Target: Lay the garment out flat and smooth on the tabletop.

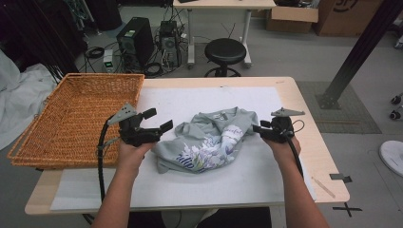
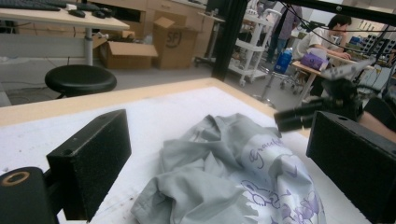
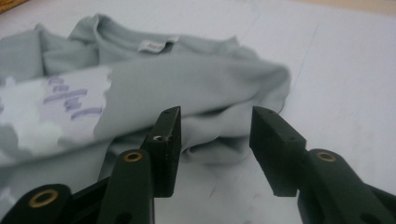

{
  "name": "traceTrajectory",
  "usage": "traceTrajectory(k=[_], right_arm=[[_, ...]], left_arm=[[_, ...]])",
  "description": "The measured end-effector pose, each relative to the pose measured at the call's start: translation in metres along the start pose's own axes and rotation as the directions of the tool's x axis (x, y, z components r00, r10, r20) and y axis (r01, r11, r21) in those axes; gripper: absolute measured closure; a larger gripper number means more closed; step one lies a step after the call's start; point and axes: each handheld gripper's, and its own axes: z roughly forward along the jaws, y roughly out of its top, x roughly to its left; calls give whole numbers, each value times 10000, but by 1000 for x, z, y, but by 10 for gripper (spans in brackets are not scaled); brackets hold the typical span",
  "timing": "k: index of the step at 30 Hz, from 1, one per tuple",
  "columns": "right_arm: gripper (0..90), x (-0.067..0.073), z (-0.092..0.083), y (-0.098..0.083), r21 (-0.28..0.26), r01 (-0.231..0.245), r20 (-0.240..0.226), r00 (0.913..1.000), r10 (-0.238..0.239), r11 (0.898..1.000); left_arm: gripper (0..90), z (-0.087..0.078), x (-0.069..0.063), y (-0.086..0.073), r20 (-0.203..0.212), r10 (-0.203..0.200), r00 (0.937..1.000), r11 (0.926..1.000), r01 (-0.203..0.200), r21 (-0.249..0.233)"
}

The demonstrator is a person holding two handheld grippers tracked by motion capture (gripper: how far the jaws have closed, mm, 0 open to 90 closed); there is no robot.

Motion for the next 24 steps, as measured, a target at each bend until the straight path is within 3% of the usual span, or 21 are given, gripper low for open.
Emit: traceTrajectory(k=[2,3,4,6,8,9,11,14,16,20,24], right_arm=[[524,3,0,-12,-216,-29,-438,9990,20,9998],[524,3,0,-12,-216,-29,-438,9990,20,9998],[523,6,4,-16,75,189,-675,9976,-184,9998],[568,7,10,-15,356,465,-556,9975,-445,9983],[663,7,16,-14,396,476,-415,9981,-459,9981],[663,7,16,-14,396,476,-415,9981,-459,9981],[803,6,22,-14,248,446,-400,9982,-436,9987],[864,5,22,-14,32,432,-303,9986,-431,9991],[875,5,14,-9,-616,518,-183,9984,-530,9968],[878,0,-2,1,-835,741,190,9972,-728,9938],[879,-25,-43,25,-1218,513,989,9943,-393,9912]], left_arm=[[69,-1,-1,-1,-20,13,10000,10000,-13,-32],[69,-1,0,-1,-21,-5,10000,10000,5,-30],[69,-2,0,-2,-24,-29,10000,10000,29,-37],[70,-2,0,-3,-46,-27,10000,10000,27,9],[70,-1,-2,-4,-35,-50,10000,10000,50,-10],[70,-1,-2,-4,-35,-50,10000,10000,50,-10],[71,-1,-3,-4,-18,8,10000,10000,-8,48],[70,-1,-3,-4,-24,26,10000,10000,-26,70],[71,-1,-2,-4,-36,8,10000,10000,-7,80],[71,-1,1,-4,-59,-42,10000,10000,42,62],[72,-1,2,-3,-78,-97,9999,9999,97,-38]])
